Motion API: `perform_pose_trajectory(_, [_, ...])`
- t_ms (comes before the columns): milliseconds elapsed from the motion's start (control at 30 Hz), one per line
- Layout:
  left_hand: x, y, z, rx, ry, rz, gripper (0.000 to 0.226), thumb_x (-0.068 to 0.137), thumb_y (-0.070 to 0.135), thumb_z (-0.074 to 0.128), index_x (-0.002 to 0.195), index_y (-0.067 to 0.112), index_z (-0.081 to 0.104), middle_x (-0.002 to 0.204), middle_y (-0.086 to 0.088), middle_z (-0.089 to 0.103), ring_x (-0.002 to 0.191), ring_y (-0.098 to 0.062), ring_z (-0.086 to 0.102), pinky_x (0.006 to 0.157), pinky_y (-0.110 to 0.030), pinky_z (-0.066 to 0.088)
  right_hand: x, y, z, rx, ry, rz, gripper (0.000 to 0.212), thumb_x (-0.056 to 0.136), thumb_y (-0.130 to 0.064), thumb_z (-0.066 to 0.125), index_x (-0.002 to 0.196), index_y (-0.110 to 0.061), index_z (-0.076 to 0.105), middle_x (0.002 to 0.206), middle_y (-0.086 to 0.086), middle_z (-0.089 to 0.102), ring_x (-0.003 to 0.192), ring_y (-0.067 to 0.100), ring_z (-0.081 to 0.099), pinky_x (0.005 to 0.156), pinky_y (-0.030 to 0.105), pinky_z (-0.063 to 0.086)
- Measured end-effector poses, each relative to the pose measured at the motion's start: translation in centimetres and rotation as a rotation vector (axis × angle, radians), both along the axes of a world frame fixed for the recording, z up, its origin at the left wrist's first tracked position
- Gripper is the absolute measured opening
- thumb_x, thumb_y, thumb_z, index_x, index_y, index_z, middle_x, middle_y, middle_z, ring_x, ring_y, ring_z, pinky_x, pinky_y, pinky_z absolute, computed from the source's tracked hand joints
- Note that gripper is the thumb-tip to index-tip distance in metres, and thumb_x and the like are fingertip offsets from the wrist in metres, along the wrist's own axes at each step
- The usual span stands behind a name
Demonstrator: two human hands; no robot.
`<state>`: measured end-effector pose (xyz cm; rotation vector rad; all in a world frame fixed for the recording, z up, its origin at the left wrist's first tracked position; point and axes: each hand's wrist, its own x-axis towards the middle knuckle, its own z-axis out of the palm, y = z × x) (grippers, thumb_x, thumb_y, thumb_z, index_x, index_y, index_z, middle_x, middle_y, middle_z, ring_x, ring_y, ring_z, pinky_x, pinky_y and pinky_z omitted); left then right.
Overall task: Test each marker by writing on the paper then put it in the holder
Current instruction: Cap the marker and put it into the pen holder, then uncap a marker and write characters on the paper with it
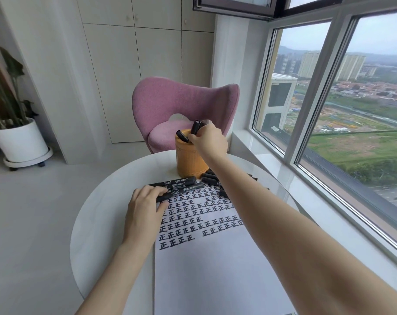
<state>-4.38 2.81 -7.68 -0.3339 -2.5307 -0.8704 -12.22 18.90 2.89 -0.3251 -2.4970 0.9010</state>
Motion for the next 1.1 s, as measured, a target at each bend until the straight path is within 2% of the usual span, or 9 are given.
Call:
perform_pose_trajectory(67, [-0.1,0.0,0.0,-0.002,0.006,-0.004,0.027,0.082,0.011,0.069,0.108,0.014,0.067,0.099,-0.001,0.061,0.100,-0.020,0.050,0.085,-0.032,0.045,0.0,0.1,0.1,0.017,-0.045,0.015,0.034,0.089,-0.029,0.062,0.113,-0.006,0.055,0.107,0.013,0.065,0.099,0.032,0.061,0.070,0.031,0.037])
perform_pose_trajectory(200, [-0.1,0.2,-0.1,0.004,0.001,-0.006,0.025,0.081,0.009,0.069,0.106,0.013,0.069,0.098,-0.001,0.059,0.100,-0.020,0.049,0.084,-0.032,0.045,-0.2,0.5,-0.1,0.005,-0.043,0.016,0.026,0.083,-0.032,0.070,0.083,-0.010,0.057,0.084,0.005,0.055,0.078,0.025,0.052,0.059,0.027,0.032])
perform_pose_trajectory(333, [-0.2,0.3,-0.2,0.012,0.011,-0.002,0.022,0.080,0.008,0.070,0.101,0.013,0.070,0.096,-0.001,0.058,0.098,-0.020,0.050,0.084,-0.032,0.045,1.1,1.0,-0.8,-0.121,0.086,0.034,0.030,0.083,-0.029,0.069,0.103,-0.008,0.059,0.105,0.004,0.062,0.096,0.022,0.056,0.072,0.031,0.039])
perform_pose_trajectory(400, [-0.2,0.2,-0.2,0.005,0.018,0.005,0.019,0.079,0.009,0.071,0.097,0.014,0.070,0.095,-0.001,0.060,0.095,-0.020,0.050,0.082,-0.032,0.045,2.3,1.1,-1.5,-0.159,0.133,0.040,0.025,0.086,-0.029,0.065,0.099,-0.009,0.060,0.104,0.004,0.065,0.097,0.021,0.058,0.074,0.032,0.042])
perform_pose_trajectory(567, [0.0,0.2,-0.1,-0.049,0.052,-0.012,0.018,0.076,0.012,0.074,0.091,0.017,0.066,0.089,0.003,0.066,0.089,-0.021,0.050,0.079,-0.034,0.045,5.6,1.7,-4.4,-0.198,0.091,0.110,0.022,0.091,-0.030,0.059,0.088,-0.009,0.065,0.083,0.002,0.066,0.079,0.019,0.061,0.072,0.038,0.051])
perform_pose_trajectory(767, [0.5,0.3,0.2,0.039,0.031,-0.015,0.019,0.080,0.007,0.069,0.097,0.015,0.066,0.091,0.002,0.064,0.092,-0.019,0.054,0.079,-0.028,0.042,10.2,1.6,-6.4,-0.336,-0.008,0.184,0.032,0.093,-0.032,0.057,0.075,-0.008,0.067,0.055,-0.006,0.055,0.046,0.003,0.044,0.050,0.021,0.034])
perform_pose_trajectory(900, [1.2,0.2,1.0,0.308,-0.076,-0.093,0.019,0.082,0.004,0.068,0.093,0.019,0.067,0.093,0.005,0.066,0.080,-0.007,0.059,0.075,-0.019,0.045,12.7,1.0,-6.6,-0.631,-0.297,0.345,0.042,0.094,-0.042,0.055,0.087,-0.002,0.067,0.054,0.001,0.055,0.041,0.010,0.042,0.040,0.016,0.033])
perform_pose_trajectory(1000, [2.3,0.5,1.8,0.390,-0.141,-0.227,0.023,0.081,0.004,0.068,0.089,0.025,0.068,0.092,0.010,0.067,0.081,0.003,0.060,0.071,-0.003,0.043,13.4,0.7,-6.8,-0.817,-0.311,0.375,0.041,0.091,-0.045,0.059,0.100,-0.005,0.061,0.056,0.002,0.055,0.045,0.013,0.041,0.040,0.017,0.032])
perform_pose_trajectory(1100, [3.8,1.2,2.3,0.376,-0.190,-0.324,0.024,0.082,0.006,0.068,0.090,0.029,0.067,0.094,0.014,0.065,0.085,0.004,0.059,0.073,-0.002,0.042,13.9,0.7,-6.9,-0.906,-0.157,0.407,0.037,0.093,-0.033,0.061,0.072,-0.005,0.050,0.051,0.004,0.043,0.044,0.014,0.034,0.041,0.020,0.027])
